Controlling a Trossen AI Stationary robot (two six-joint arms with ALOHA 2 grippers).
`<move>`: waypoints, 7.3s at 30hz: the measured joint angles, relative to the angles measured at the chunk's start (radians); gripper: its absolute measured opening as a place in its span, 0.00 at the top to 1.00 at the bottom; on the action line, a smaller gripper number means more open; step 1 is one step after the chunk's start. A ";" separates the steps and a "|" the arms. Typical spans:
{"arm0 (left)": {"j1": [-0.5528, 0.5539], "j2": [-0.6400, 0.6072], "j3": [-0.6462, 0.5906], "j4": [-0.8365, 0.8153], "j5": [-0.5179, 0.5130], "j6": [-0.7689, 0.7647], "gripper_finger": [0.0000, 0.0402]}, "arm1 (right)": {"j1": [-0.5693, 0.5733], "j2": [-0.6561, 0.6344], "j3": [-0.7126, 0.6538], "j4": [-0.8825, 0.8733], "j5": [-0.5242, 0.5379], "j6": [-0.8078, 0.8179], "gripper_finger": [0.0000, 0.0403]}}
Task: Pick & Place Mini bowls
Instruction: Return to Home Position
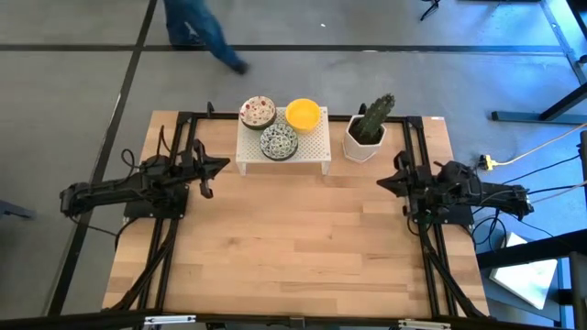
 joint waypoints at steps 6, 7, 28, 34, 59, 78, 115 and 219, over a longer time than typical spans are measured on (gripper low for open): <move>-0.034 0.000 0.000 -0.001 -0.002 -0.009 0.99 | 0.000 0.000 -0.001 -0.044 -0.057 0.004 0.99; -0.042 0.000 0.000 -0.001 -0.006 -0.008 0.99 | 0.000 0.000 -0.001 -0.063 -0.066 0.005 0.99; -0.086 -0.001 -0.056 0.048 -0.013 0.035 0.99 | 0.000 0.000 -0.066 0.012 -0.098 0.025 0.99; -0.086 -0.020 -0.056 0.028 -0.013 0.017 1.00 | 0.000 0.000 -0.066 0.001 -0.017 -0.014 0.99; -0.086 -0.025 -0.056 -0.133 -0.093 -0.027 0.98 | -0.004 0.004 -0.138 0.032 0.090 -0.065 0.97; -0.086 -0.025 -0.056 -0.136 -0.094 -0.001 0.98 | -0.004 0.006 -0.138 0.031 0.090 -0.163 0.92; -0.086 -0.025 -0.056 -0.136 -0.094 -0.001 0.98 | -0.004 0.006 -0.138 0.031 0.089 -0.163 0.92; -0.086 -0.025 -0.056 -0.136 -0.094 -0.001 0.98 | -0.005 0.006 -0.137 0.031 0.089 -0.164 0.92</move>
